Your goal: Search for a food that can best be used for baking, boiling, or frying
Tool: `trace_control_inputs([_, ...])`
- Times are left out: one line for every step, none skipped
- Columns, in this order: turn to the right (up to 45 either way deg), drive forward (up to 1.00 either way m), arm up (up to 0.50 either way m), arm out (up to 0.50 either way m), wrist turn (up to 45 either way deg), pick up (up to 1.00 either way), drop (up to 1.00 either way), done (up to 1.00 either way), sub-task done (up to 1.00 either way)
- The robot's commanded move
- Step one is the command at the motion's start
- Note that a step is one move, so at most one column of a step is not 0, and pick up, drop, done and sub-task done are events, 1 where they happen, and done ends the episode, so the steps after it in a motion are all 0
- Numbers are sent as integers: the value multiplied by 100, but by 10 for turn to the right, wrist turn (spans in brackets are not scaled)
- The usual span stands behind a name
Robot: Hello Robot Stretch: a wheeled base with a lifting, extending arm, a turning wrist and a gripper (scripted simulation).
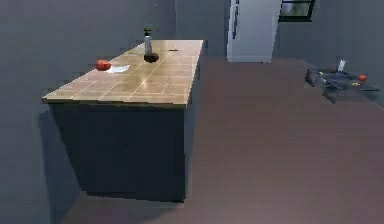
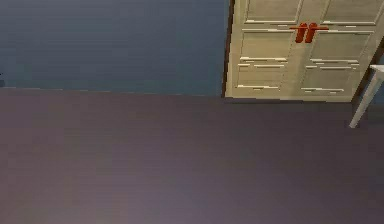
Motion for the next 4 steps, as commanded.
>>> trace_control_inputs([330,0,0,0,0,0,0,0,0])
trace_control_inputs([0,90,0,0,0,0,0,0,0])
trace_control_inputs([-210,0,0,0,0,0,0,0,0])
trace_control_inputs([0,55,0,0,0,0,0,0,0])
